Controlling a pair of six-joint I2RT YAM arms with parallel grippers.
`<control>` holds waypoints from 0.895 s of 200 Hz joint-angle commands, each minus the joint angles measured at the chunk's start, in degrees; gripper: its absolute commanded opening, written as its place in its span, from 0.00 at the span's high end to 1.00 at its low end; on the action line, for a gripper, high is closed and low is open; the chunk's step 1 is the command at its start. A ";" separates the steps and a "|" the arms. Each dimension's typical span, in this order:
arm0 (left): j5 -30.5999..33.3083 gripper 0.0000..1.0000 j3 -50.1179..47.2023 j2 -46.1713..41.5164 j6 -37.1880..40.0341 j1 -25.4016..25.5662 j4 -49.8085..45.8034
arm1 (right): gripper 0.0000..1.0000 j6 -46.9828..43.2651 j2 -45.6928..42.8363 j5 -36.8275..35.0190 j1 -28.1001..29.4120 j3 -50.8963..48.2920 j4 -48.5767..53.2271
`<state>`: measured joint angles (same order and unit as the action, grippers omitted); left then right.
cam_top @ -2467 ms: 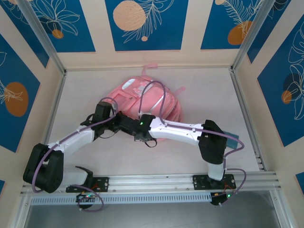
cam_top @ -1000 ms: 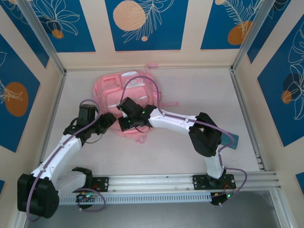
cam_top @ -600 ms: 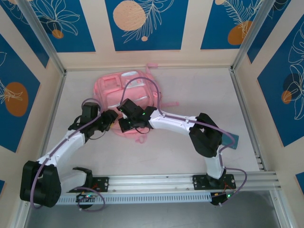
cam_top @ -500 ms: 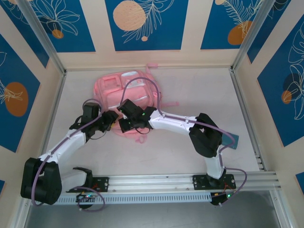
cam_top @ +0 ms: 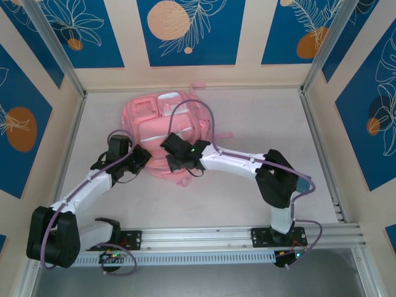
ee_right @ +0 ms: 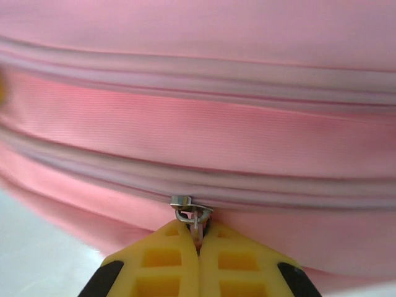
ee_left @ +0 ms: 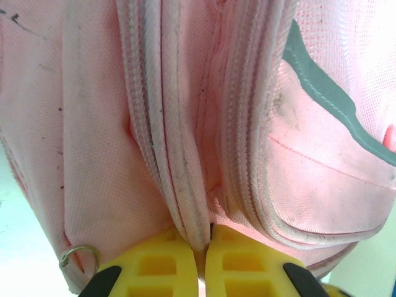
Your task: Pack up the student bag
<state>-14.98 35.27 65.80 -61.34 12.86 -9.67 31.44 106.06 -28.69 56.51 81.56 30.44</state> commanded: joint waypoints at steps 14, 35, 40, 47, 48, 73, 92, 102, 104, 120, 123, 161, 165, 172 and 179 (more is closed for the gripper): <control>3.54 1.00 1.19 -1.69 6.75 -0.48 -7.16 | 1.00 -1.86 -5.39 -7.06 -7.03 -4.62 3.64; 4.66 1.00 1.47 -2.83 9.01 -0.64 -9.95 | 1.00 -3.87 -5.80 -3.54 -10.52 -5.03 2.32; 5.10 1.00 1.63 -3.29 9.62 -0.71 -10.90 | 1.00 -4.21 -5.87 -2.79 -11.02 -5.04 2.13; 5.74 1.00 1.95 -3.94 10.64 -0.81 -12.31 | 1.00 -4.96 -6.07 -1.57 -11.30 -5.06 1.85; 5.88 1.00 1.98 -4.02 10.85 -0.81 -12.53 | 1.00 -5.15 -6.14 -1.29 -11.32 -5.08 1.70; 8.46 1.00 4.19 -5.98 15.87 -1.55 -19.69 | 1.00 -11.56 -8.22 9.11 -9.20 -7.34 -3.28; 12.79 1.00 7.16 -6.87 20.57 -2.41 -26.98 | 1.00 -15.64 -9.28 15.74 -5.70 -9.25 -6.70; 14.70 1.00 8.14 -7.43 22.36 -3.50 -29.73 | 1.00 -16.31 -9.22 18.02 -4.27 -9.31 -7.21; 14.96 1.00 8.33 -7.57 22.68 -3.80 -30.19 | 1.00 -16.37 -9.14 18.31 -4.05 -9.20 -7.29; 15.30 1.00 9.51 -8.42 24.39 -6.07 -32.77 | 1.00 -15.85 -8.33 21.05 -1.97 -8.75 -8.45; 15.20 1.00 9.67 -8.63 24.57 -6.36 -33.04 | 1.00 -15.61 -8.25 21.49 -1.55 -8.62 -8.81; 14.08 0.69 11.07 -11.06 23.20 -7.27 -35.64 | 1.00 -13.57 -2.35 24.66 3.36 -3.69 -12.94; 14.22 0.66 11.33 -11.12 23.20 -7.25 -36.23 | 1.00 -13.44 -1.58 24.61 3.71 -2.89 -13.36; 14.72 0.61 11.70 -11.21 23.03 -7.24 -37.26 | 1.00 -13.28 -0.13 24.95 4.19 -1.46 -14.01; 15.31 0.58 12.01 -11.55 22.80 -7.24 -38.34 | 1.00 -13.13 1.37 25.33 4.52 0.17 -14.57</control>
<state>-0.82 44.42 55.53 -39.55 5.85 -42.61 18.17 103.02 -8.08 59.11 76.18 22.57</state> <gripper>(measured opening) 0.372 0.061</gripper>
